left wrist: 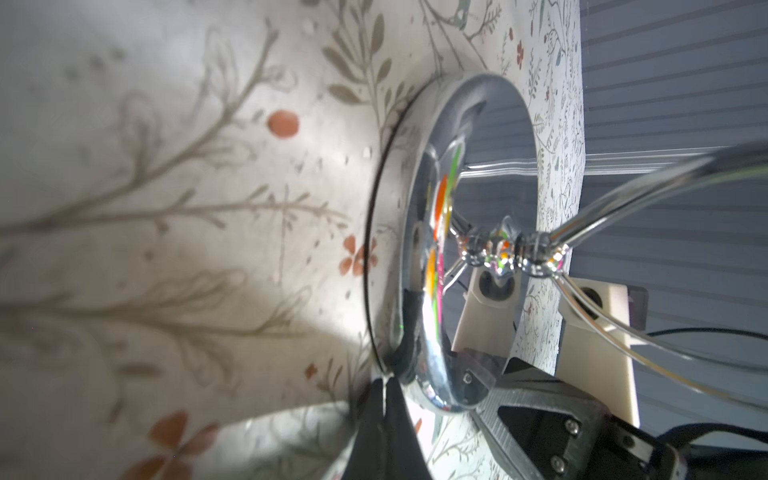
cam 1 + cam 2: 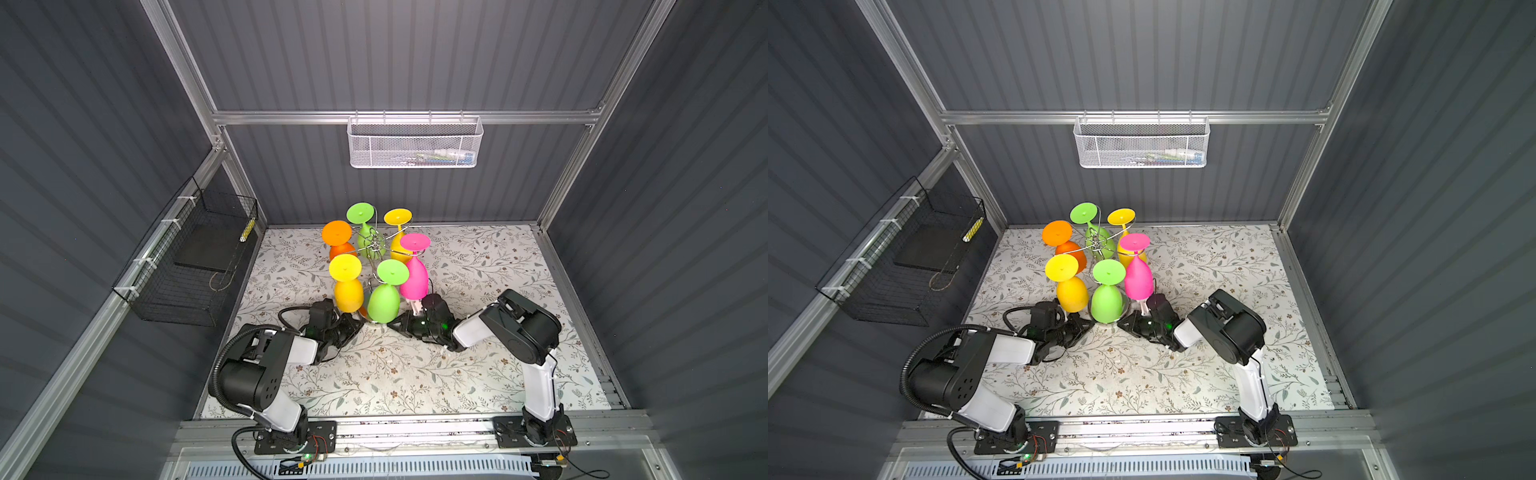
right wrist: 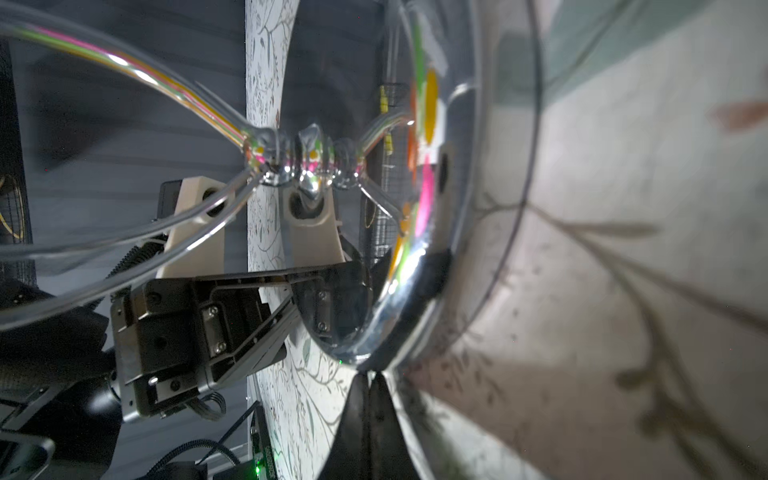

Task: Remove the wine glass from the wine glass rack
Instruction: 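Push the chrome rack base farther from the robot with both grippers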

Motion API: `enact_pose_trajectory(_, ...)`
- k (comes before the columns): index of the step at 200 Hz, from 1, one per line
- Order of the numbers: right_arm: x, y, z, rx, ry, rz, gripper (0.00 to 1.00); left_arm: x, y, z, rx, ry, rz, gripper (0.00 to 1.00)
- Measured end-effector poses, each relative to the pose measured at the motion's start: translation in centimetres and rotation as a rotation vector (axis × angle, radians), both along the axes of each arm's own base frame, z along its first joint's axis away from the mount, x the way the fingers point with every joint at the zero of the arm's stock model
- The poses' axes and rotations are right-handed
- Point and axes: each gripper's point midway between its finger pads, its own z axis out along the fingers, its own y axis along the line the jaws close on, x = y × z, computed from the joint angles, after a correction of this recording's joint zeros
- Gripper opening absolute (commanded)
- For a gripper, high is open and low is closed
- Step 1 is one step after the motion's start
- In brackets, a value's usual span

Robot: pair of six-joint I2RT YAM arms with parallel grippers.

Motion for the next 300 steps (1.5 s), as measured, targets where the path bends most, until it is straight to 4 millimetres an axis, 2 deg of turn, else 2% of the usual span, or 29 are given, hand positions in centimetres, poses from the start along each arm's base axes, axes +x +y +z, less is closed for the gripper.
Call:
enact_pose_trajectory(27,1.5,-0.1,0.7,0.013,-0.021,-0.023,0.00,1.1,0.4,0.0,-0.004,-0.005,0.018,0.00)
enact_pose_trajectory(57,3.5,0.7,1.9,0.038,-0.060,-0.042,0.00,2.6,0.8,0.0,-0.016,-0.014,0.035,0.00)
enact_pose_trajectory(125,5.9,1.5,1.8,0.040,-0.080,-0.069,0.00,5.7,1.6,0.1,-0.034,-0.035,0.065,0.00)
enact_pose_trajectory(195,8.8,1.0,1.8,0.049,-0.091,-0.121,0.00,8.3,1.4,0.2,-0.045,-0.061,0.074,0.00)
enact_pose_trajectory(252,10.5,0.5,2.1,0.054,-0.072,-0.164,0.00,9.7,1.2,0.3,-0.067,-0.060,0.094,0.00)
enact_pose_trajectory(300,10.8,0.2,2.3,0.067,-0.059,-0.185,0.00,10.3,1.1,0.4,-0.073,-0.057,0.108,0.00)
